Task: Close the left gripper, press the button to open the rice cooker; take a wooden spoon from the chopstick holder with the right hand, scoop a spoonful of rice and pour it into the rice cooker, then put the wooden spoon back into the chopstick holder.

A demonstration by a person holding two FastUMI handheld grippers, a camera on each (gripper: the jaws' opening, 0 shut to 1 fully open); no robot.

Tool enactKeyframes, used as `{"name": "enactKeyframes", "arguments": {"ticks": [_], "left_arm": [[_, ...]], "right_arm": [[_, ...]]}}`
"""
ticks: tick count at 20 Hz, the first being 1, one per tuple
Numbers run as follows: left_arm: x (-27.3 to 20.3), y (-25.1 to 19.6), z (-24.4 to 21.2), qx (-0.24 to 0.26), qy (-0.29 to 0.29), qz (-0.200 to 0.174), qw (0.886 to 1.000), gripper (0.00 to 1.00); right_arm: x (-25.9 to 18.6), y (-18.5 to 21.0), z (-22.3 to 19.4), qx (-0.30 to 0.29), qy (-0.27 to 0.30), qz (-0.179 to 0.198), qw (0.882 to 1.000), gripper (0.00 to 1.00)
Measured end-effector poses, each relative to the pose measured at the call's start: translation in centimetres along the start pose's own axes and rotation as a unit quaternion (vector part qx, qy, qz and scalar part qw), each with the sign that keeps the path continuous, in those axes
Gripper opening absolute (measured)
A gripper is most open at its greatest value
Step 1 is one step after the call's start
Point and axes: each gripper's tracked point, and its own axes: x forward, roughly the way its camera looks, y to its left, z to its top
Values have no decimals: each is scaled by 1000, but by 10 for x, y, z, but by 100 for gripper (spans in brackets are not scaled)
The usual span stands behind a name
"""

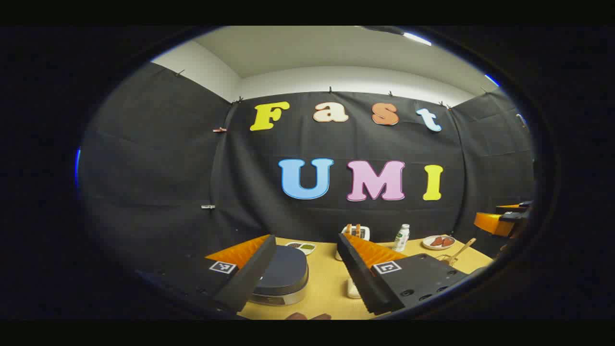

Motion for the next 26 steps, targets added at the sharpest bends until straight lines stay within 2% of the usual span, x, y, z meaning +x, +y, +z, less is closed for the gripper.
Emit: {"name": "enactKeyframes", "arguments": {"ticks": [26], "left_arm": [[2,14,-19,-6,27,25,999,87]], "right_arm": [[1,8,-8,-16,5,23,1000,89]]}}
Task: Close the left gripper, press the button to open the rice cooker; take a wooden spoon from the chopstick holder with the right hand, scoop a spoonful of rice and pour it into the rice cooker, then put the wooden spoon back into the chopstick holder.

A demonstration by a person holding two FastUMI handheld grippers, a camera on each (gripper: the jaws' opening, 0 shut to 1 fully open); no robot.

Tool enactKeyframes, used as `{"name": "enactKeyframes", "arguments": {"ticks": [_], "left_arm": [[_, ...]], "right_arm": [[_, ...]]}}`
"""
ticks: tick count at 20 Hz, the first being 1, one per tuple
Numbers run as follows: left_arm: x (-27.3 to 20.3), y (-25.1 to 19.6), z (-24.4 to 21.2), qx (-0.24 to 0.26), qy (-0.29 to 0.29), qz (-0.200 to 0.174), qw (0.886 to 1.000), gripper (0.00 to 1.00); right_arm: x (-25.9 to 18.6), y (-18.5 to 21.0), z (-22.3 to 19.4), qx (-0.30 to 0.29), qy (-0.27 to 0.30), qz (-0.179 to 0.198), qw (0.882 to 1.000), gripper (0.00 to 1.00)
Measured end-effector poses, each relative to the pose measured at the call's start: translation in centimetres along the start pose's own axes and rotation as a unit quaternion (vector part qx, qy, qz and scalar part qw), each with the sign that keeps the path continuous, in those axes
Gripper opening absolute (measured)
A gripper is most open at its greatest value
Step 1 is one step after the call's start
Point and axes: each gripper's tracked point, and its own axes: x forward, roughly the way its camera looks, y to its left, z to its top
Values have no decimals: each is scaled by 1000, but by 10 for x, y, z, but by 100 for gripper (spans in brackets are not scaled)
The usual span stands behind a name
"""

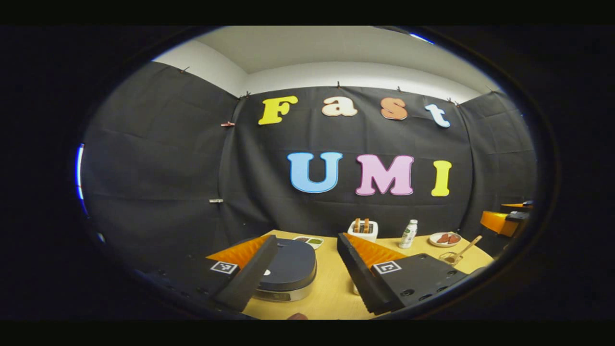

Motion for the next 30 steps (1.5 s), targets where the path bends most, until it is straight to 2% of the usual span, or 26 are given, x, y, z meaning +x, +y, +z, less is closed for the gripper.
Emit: {"name": "enactKeyframes", "arguments": {"ticks": [3,5,6,8,11,14,17,21,22,25,26,30], "left_arm": [[2,6,-1,3,2,1,1000,85],[5,9,-4,8,7,2,1000,80],[6,10,-5,11,10,2,1000,71],[10,15,-5,13,11,6,1000,61],[16,22,-13,21,19,7,1000,51],[24,34,-24,21,38,5,999,32],[33,40,-38,24,56,-2,998,25],[52,66,-57,13,90,13,996,14],[53,70,-66,7,98,13,995,8],[62,77,-86,-15,127,7,992,8],[65,79,-93,-18,135,5,991,5],[76,87,-115,-26,165,6,986,7]], "right_arm": [[1,5,3,-4,-3,5,1000,89],[2,8,2,-3,-1,8,1000,89],[2,9,2,-2,-2,9,1000,89],[3,10,4,-2,-4,10,1000,89],[5,12,5,-2,-5,11,1000,90],[8,16,1,-2,-2,14,1000,89],[9,21,0,-2,0,16,1000,89],[14,27,-4,-2,4,17,1000,89],[14,29,-4,-3,5,16,1000,89],[17,29,-9,-2,9,12,1000,89],[18,29,-11,-1,11,11,1000,90],[21,29,-14,-1,15,3,1000,90]]}}
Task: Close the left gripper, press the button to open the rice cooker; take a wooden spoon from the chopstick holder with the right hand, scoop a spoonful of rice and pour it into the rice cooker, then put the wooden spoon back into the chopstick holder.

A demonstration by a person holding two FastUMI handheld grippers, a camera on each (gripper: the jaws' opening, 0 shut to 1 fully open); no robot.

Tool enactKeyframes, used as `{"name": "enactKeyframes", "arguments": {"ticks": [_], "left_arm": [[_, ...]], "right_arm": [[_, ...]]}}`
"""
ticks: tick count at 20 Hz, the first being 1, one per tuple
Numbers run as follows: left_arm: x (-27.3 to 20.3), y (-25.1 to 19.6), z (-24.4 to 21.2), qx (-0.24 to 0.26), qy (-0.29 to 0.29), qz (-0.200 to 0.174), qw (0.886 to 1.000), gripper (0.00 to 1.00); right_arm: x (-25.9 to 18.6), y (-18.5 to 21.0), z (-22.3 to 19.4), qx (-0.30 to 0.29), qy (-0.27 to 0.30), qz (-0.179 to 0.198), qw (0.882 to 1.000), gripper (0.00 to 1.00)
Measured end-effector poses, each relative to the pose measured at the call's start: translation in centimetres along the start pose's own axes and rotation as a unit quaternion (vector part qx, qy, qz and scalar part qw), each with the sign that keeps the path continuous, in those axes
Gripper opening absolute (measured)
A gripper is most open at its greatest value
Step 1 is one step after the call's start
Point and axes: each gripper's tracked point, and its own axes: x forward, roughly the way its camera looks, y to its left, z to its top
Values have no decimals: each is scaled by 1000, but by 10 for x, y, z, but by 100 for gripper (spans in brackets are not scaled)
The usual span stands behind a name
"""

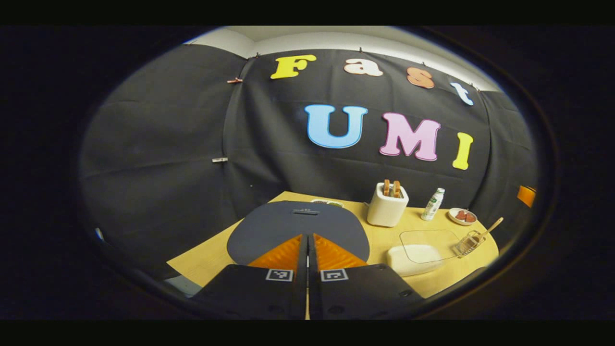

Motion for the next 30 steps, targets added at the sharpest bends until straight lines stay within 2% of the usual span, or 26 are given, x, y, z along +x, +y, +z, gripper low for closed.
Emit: {"name": "enactKeyframes", "arguments": {"ticks": [9,15,22,27,30], "left_arm": [[23,10,-39,-19,61,4,998,7],[23,9,-44,2,59,22,998,10],[22,9,-46,-10,52,16,998,5],[23,7,-49,-4,45,15,999,8],[23,8,-50,-5,38,16,999,5]], "right_arm": [[3,-3,-4,1,4,-12,1000,90],[2,-6,-5,2,7,-14,1000,90],[1,-6,-6,1,9,-8,1000,90],[0,-6,-5,-1,8,-4,1000,89],[0,-5,-4,-1,7,-2,1000,89]]}}
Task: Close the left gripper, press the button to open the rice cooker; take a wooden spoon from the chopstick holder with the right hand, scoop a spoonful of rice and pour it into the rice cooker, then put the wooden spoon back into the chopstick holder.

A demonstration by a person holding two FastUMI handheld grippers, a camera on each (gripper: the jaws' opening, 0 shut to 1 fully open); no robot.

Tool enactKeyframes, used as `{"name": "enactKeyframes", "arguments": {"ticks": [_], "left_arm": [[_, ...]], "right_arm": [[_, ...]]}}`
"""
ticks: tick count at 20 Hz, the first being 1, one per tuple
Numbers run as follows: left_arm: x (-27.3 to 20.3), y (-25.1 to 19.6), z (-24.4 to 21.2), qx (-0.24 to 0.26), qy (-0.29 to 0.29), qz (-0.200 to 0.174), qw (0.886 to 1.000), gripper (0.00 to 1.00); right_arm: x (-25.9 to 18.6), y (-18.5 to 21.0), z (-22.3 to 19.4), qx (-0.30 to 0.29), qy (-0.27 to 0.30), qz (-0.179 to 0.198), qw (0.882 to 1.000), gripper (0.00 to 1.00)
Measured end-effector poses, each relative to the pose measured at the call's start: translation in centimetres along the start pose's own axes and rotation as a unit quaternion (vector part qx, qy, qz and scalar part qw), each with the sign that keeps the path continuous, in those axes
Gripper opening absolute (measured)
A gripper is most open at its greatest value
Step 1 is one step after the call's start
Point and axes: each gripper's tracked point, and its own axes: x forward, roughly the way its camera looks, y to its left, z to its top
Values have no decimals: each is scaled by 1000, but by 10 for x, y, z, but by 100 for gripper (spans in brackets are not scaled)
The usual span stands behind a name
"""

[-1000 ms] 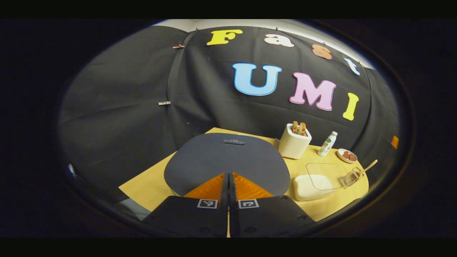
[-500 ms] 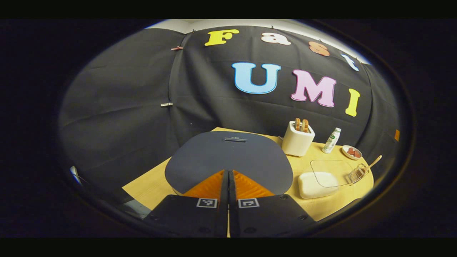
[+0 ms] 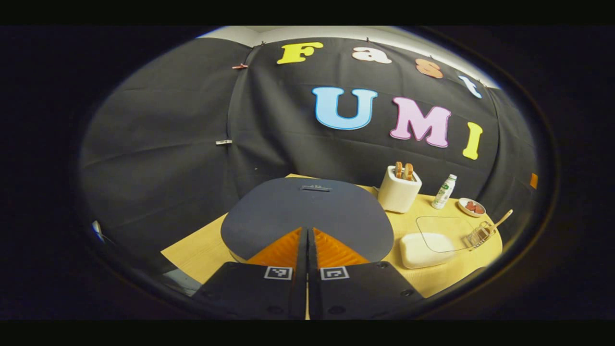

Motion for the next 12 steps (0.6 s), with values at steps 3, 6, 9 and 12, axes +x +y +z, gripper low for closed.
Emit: {"name": "enactKeyframes", "arguments": {"ticks": [3,6,9,12], "left_arm": [[1,1,-1,-15,-4,7,1000,10],[0,-2,-5,-12,-1,11,1000,9],[0,-1,-2,-11,-10,10,1000,9],[0,-1,-1,-6,-12,9,1000,9]], "right_arm": [[-2,5,0,2,1,6,1000,89],[-2,8,2,-2,-3,12,1000,89],[-3,8,0,-3,-1,14,1000,89],[-3,5,1,-1,-2,10,1000,89]]}}
